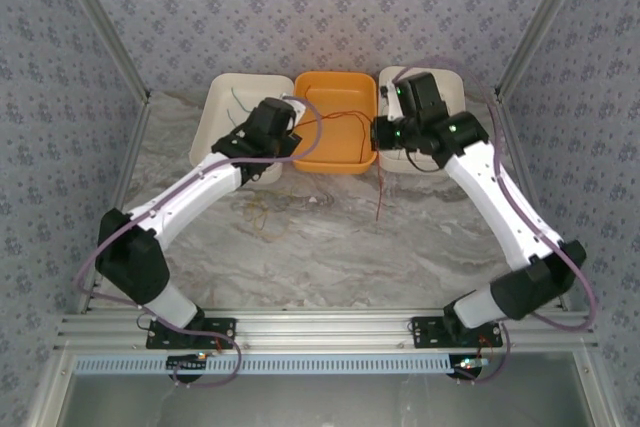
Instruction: Untangle the cables
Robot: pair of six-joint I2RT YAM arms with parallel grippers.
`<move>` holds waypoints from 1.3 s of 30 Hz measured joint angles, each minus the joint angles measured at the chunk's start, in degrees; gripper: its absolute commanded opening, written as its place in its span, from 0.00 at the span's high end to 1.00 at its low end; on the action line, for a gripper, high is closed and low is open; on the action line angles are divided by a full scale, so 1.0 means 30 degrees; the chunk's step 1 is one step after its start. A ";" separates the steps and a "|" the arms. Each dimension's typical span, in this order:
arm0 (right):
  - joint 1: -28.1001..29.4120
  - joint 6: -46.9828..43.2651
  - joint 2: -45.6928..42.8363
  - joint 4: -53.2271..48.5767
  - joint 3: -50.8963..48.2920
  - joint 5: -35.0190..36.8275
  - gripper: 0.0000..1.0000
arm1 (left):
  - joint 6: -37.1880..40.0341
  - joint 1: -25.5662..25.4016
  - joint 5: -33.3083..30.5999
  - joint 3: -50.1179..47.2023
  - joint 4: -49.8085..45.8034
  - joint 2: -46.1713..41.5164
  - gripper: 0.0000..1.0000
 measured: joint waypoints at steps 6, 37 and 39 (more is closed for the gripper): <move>-0.0911 0.1260 0.3861 0.0954 0.3876 -0.0612 1.00 | -0.2382 0.0918 0.2616 -0.1209 -0.1472 -0.2251 0.24; -0.1858 0.5872 1.5183 0.4524 1.0375 0.0408 1.00 | -1.2735 0.0918 0.7541 -1.0899 0.0022 -1.3049 0.31; -0.1923 0.5996 1.5671 0.4131 1.0375 0.0510 1.00 | -1.3478 0.0918 0.7264 -1.1052 -0.0211 -1.3544 0.30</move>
